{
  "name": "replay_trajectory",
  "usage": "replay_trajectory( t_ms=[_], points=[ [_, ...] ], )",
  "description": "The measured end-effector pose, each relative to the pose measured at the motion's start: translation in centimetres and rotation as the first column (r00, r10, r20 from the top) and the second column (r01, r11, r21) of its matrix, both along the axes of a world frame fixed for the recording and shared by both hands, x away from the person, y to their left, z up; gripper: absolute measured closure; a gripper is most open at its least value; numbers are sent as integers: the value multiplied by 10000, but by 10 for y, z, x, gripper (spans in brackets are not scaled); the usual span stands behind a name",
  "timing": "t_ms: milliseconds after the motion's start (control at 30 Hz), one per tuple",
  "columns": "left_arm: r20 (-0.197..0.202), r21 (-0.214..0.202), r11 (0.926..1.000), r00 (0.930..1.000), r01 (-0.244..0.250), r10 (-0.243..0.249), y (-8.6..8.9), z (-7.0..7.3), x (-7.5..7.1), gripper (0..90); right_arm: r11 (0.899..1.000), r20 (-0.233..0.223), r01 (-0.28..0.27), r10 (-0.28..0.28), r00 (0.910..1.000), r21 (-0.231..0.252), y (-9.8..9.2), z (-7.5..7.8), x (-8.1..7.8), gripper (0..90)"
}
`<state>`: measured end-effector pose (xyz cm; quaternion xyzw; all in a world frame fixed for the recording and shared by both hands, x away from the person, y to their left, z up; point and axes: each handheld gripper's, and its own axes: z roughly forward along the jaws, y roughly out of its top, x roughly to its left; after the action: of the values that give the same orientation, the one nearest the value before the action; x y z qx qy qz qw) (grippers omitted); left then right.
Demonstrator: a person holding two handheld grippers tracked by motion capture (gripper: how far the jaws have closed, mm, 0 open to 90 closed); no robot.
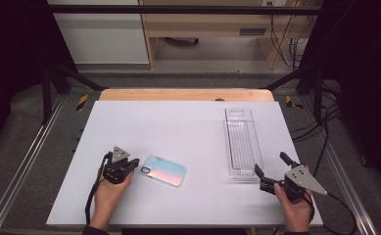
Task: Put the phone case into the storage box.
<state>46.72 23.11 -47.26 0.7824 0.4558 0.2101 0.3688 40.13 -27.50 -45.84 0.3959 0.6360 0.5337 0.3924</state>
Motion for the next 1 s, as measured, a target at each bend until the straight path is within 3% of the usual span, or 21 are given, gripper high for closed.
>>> replay_trajectory(
  t_ms=[400, 1000],
  points=[
    [-145, -63, 9999, 9998, 97, -98, -2, -2, 1, 900, 10000, -57, -14, 14, 10000, -51, 1, -1, 0, 51],
    [-328, 212, 9995, 9992, 230, -223, -7, -7, 5, 899, 9999, -100, -46, 45, 9999, -138, 1, -1, 0, 52]
  ],
)
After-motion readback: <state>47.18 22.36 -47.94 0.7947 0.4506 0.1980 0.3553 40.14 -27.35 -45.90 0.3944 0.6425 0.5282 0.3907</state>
